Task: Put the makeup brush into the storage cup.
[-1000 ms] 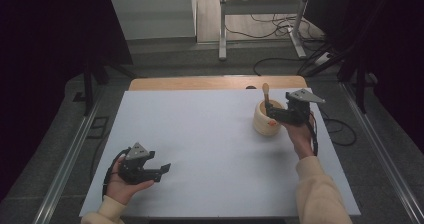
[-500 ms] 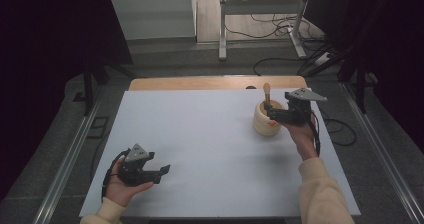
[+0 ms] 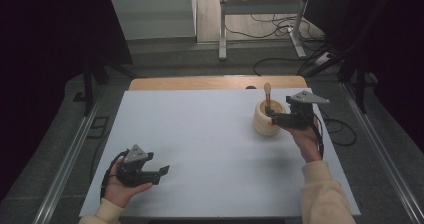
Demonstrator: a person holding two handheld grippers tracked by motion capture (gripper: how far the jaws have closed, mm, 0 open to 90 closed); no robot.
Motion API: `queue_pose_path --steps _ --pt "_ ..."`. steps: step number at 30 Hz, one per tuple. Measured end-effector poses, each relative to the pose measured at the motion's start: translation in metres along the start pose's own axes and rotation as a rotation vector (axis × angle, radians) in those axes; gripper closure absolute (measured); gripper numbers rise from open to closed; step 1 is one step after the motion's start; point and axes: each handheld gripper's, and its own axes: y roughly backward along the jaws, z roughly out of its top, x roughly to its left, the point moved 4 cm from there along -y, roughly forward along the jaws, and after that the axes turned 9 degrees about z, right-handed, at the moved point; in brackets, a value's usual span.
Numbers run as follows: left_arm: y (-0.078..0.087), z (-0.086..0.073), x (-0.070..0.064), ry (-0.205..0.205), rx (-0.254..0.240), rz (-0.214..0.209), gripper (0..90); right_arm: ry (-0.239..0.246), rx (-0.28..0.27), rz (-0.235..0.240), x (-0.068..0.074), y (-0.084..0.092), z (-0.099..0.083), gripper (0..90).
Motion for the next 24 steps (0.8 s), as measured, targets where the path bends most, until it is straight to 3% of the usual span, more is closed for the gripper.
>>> queue_pose_path --steps 8,12,16,24 --pt "-0.001 0.0 0.001 -0.006 0.004 -0.005 23.8 -0.004 0.043 0.025 0.008 0.019 -0.017 10.1" --pt "-0.001 0.001 0.001 -0.007 0.004 -0.006 23.8 0.023 0.079 0.039 0.015 0.03 -0.028 10.1" --pt "-0.002 0.002 0.0 -0.01 0.004 -0.006 23.7 0.015 0.074 0.051 0.017 0.041 -0.036 10.2" --pt "-0.004 0.003 0.0 -0.007 0.003 -0.008 23.7 0.064 0.167 0.066 0.031 0.058 -0.069 10.6"
